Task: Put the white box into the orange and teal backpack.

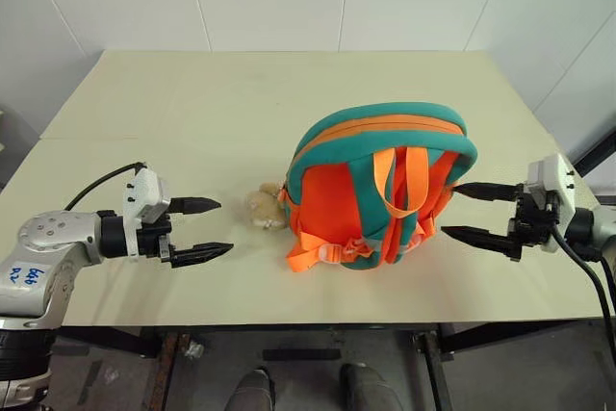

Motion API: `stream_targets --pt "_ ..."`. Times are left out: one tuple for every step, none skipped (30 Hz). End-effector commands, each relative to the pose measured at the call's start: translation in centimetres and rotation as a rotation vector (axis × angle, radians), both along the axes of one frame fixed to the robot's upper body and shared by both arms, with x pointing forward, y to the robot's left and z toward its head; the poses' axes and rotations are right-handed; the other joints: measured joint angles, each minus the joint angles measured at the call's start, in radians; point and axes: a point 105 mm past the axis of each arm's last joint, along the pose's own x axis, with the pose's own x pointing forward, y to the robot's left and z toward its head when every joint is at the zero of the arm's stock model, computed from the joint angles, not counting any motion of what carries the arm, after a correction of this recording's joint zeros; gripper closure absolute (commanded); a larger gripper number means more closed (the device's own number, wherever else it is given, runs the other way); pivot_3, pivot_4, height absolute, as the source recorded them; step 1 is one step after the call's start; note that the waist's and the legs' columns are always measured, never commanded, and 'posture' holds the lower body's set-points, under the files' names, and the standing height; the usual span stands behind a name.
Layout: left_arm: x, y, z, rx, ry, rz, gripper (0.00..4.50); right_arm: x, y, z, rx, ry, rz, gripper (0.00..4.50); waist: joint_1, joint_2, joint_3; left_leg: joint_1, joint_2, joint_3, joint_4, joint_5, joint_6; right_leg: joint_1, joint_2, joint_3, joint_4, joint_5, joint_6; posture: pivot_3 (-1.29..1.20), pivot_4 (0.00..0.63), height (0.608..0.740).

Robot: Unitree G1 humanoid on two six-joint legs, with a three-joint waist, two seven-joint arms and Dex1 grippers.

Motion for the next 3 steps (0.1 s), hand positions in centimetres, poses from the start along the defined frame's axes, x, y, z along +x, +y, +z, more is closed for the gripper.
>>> stream_targets --pt "-0.49 0.34 1.30 0.012 -0.051 0.003 0.00 0.83 -0.58 1.28 -0.031 -0.086 -0.006 0.04 -0.002 0.000 0.000 0.000 0.000 0.000 0.000 0.000 0.000 0.000 0.000 0.000 0.000 0.001 0.001 0.00 0.150 0.740" --pt "-0.60 0.42 1.36 0.015 -0.051 0.005 0.00 1.06 -0.64 1.24 -0.036 -0.090 -0.008 0.04 -0.003 0.000 0.000 0.000 0.000 0.000 0.000 0.000 0.000 0.000 0.000 0.000 0.000 0.001 0.002 0.00 0.150 0.740" --pt "-0.68 0.50 1.47 0.010 -0.051 0.007 0.00 1.45 -0.59 1.11 -0.047 -0.107 -0.010 0.04 -0.003 0.000 0.000 0.000 0.000 0.000 0.000 0.000 0.000 0.000 0.000 0.000 0.001 0.001 0.003 0.00 0.150 0.740"
